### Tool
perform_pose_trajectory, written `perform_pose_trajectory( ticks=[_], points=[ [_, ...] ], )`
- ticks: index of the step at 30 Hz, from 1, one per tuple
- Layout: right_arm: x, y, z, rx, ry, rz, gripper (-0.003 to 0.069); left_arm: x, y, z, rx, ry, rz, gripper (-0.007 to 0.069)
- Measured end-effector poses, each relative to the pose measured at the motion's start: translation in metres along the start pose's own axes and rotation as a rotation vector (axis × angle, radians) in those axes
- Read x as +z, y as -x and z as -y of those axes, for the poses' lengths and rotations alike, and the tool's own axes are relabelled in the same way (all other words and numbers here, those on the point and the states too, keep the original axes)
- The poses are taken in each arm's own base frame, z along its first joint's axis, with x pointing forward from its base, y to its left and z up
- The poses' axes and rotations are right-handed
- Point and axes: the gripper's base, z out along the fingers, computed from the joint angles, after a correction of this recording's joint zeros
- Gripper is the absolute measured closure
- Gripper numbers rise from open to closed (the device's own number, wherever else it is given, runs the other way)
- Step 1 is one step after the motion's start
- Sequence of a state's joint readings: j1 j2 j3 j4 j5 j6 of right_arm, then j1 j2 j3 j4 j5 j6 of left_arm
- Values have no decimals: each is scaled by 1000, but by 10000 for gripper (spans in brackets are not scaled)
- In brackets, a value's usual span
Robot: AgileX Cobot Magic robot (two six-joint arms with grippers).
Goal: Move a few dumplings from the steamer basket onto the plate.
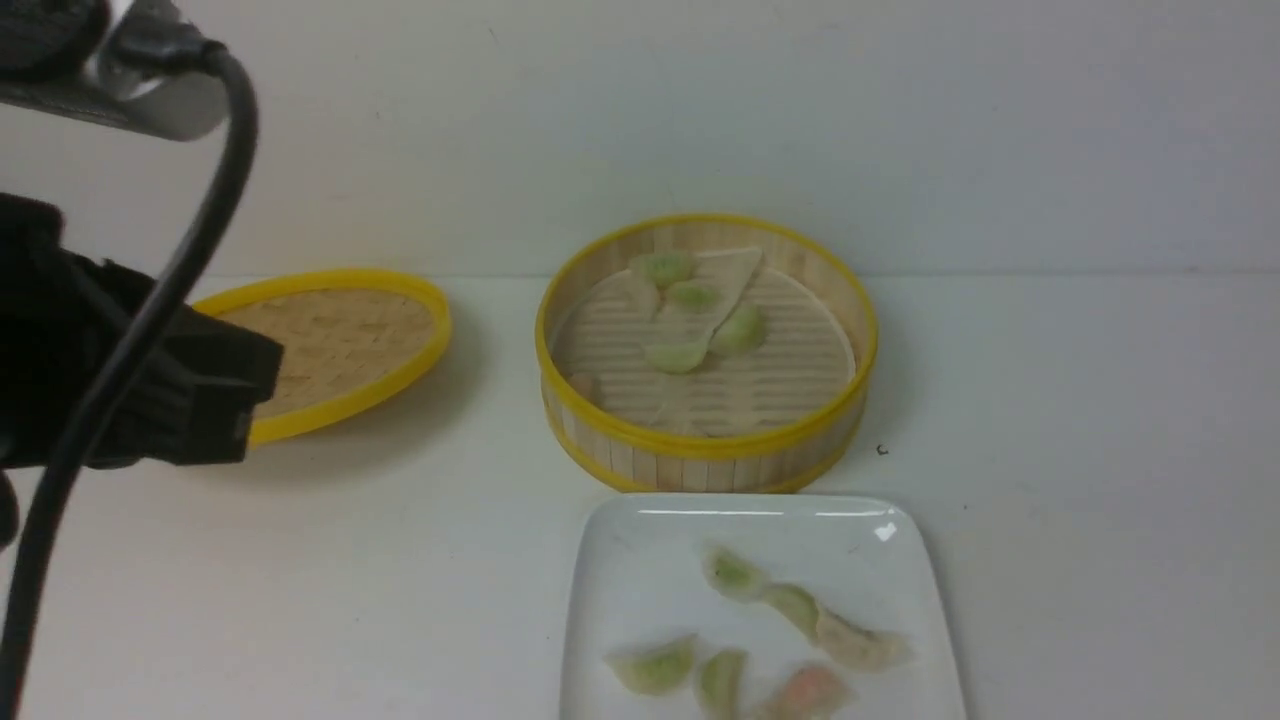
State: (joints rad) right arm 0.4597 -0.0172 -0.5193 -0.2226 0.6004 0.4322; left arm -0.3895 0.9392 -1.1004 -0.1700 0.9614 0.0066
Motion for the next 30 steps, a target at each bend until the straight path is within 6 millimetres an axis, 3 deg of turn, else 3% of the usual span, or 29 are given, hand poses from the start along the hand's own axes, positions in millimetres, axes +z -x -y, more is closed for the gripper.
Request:
perform_pose_trajectory(
  ticks=[6, 12, 19, 23, 30],
  points=[
    [6, -5, 1, 9, -9, -30, 670, 0, -11, -1, 8, -7, 18, 631],
    [6, -5, 1, 8, -14, -31, 670, -42, -56, 0, 27, -17, 242, 631],
    [6, -5, 1, 6, -15, -31, 670, -57, -97, -3, 31, -21, 467, 631],
    [6, -5, 1, 6, -15, -32, 670, -60, -107, -4, 29, -27, 509, 631],
    [6, -5, 1, 6, -15, -32, 670, -61, -109, -4, 27, -30, 514, 631]
  ],
)
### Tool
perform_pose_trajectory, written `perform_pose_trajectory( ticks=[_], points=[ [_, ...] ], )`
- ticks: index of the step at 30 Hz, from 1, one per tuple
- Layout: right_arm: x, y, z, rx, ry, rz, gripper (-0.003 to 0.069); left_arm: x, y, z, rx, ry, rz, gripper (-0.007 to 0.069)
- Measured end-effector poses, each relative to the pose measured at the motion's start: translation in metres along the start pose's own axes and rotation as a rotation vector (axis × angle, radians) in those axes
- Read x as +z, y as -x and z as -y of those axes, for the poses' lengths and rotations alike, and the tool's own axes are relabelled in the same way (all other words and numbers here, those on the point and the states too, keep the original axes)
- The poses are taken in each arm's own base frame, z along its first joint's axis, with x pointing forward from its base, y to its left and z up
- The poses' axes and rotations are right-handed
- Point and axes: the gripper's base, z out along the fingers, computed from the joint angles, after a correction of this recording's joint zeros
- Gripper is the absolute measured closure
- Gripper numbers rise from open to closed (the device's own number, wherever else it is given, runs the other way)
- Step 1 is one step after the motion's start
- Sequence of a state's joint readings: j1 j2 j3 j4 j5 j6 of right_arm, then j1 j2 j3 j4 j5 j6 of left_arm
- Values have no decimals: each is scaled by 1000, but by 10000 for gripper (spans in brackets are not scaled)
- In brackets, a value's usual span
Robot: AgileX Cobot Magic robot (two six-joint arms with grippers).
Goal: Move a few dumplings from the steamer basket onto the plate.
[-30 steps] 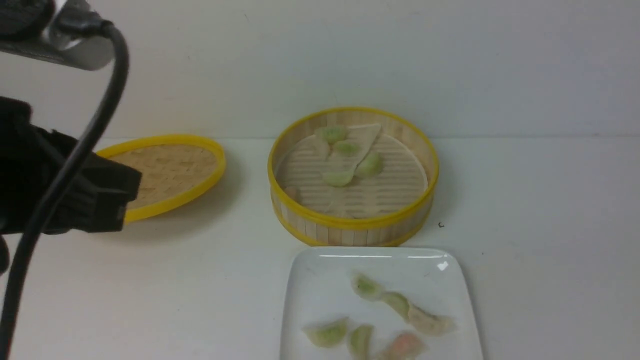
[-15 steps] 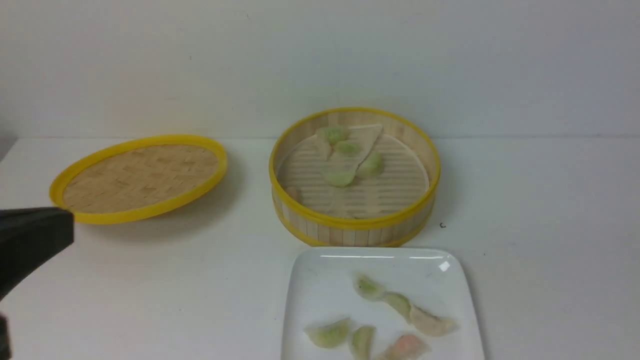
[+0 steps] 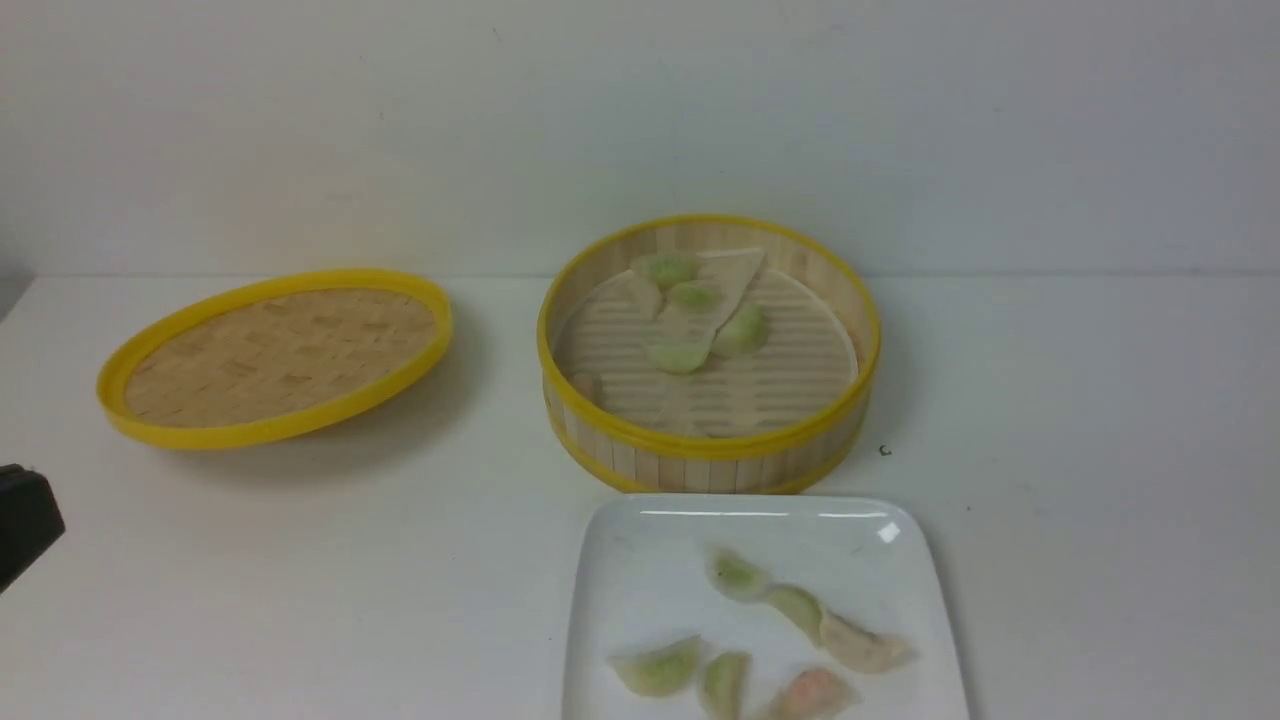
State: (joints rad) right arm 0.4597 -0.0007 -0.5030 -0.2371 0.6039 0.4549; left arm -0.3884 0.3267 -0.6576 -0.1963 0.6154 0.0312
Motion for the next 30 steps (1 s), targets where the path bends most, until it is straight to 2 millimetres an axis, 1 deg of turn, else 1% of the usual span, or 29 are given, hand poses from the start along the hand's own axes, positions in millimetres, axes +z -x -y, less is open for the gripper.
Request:
perform_pose_trajectory(
  ticks=[6, 9, 11, 12, 13, 14, 16, 18, 19, 20, 23, 24, 26, 30],
  points=[
    [0, 0, 0, 1, 0, 0, 670, 0, 0, -1, 17, 6, -2, 631],
    [0, 0, 0, 1, 0, 0, 670, 3, -6, -4, 58, 29, -8, 631],
    [0, 0, 0, 1, 0, 0, 670, 6, -20, -9, 96, 73, -11, 631],
    [0, 0, 0, 1, 0, 0, 670, 7, -24, -11, 101, 81, -16, 631],
    [0, 0, 0, 1, 0, 0, 670, 8, -41, -16, 116, 131, -10, 631],
    [0, 0, 0, 0, 0, 0, 670, 9, -43, -17, 118, 133, -10, 631],
    [0, 0, 0, -7, 0, 0, 670, 12, -77, -26, 111, 216, 9, 631],
    [0, 0, 0, -9, 0, 0, 670, 14, -99, -32, 105, 262, 17, 631],
    [0, 0, 0, -9, -1, -1, 670, 15, -105, -33, 104, 272, 19, 631],
    [0, 0, 0, -9, 0, -1, 670, 19, -129, -39, 96, 316, 12, 631],
    [0, 0, 0, -9, 0, -1, 670, 26, -164, -47, 80, 359, -48, 631],
    [0, 0, 0, -9, -1, -1, 670, 28, -171, -49, 75, 365, -69, 631],
    [0, 0, 0, -9, -1, -3, 670, 29, -177, -50, 71, 369, -97, 631],
    [0, 0, 0, -9, -1, -3, 670, 29, -177, -50, 71, 369, -98, 631]
  ],
)
